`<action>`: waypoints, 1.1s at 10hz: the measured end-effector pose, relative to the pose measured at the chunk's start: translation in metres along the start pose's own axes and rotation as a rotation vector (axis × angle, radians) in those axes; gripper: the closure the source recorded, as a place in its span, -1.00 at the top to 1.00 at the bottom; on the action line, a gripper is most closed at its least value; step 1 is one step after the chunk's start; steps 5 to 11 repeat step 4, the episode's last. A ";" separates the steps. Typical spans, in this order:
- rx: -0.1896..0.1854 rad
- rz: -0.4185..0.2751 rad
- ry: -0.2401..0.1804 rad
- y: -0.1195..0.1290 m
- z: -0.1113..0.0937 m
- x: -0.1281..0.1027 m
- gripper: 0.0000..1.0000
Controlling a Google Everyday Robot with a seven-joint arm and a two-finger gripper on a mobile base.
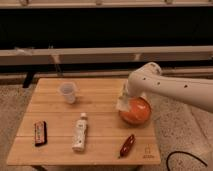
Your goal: Place the white sponge in the ceramic bowl
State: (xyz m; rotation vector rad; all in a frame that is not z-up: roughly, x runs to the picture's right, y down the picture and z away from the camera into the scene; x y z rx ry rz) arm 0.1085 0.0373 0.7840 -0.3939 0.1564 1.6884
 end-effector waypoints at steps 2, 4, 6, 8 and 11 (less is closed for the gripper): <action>0.000 -0.003 -0.001 -0.003 0.003 -0.002 -0.40; -0.003 0.008 -0.005 -0.006 0.006 -0.003 0.01; -0.003 0.008 -0.005 -0.006 0.006 -0.003 0.01; -0.003 0.008 -0.005 -0.006 0.006 -0.003 0.01; -0.003 0.008 -0.005 -0.006 0.006 -0.003 0.01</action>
